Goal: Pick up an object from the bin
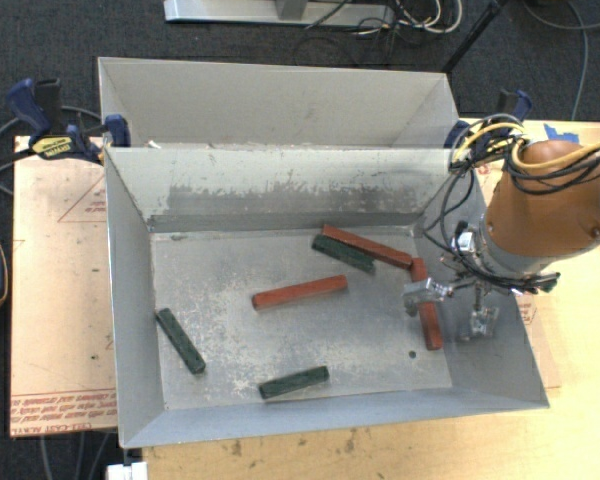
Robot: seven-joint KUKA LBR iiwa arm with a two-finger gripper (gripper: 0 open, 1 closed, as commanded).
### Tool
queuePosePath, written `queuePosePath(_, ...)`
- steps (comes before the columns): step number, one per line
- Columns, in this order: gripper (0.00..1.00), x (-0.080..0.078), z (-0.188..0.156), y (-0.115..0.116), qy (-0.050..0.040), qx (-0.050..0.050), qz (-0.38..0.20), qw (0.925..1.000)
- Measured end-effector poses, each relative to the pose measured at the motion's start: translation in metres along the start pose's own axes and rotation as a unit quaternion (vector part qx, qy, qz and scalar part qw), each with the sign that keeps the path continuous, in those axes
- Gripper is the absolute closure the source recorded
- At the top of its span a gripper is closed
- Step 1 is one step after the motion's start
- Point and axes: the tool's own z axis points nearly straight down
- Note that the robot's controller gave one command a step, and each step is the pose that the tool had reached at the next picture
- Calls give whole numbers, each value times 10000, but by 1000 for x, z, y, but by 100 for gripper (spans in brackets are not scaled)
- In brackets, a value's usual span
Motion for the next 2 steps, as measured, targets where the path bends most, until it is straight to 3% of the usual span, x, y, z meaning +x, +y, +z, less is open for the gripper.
queuePosePath(1,0,-6,0,-7,-6,2,-2311,9729)
queuePosePath(2,0,-15,26,3,11,41,-3609,9326)
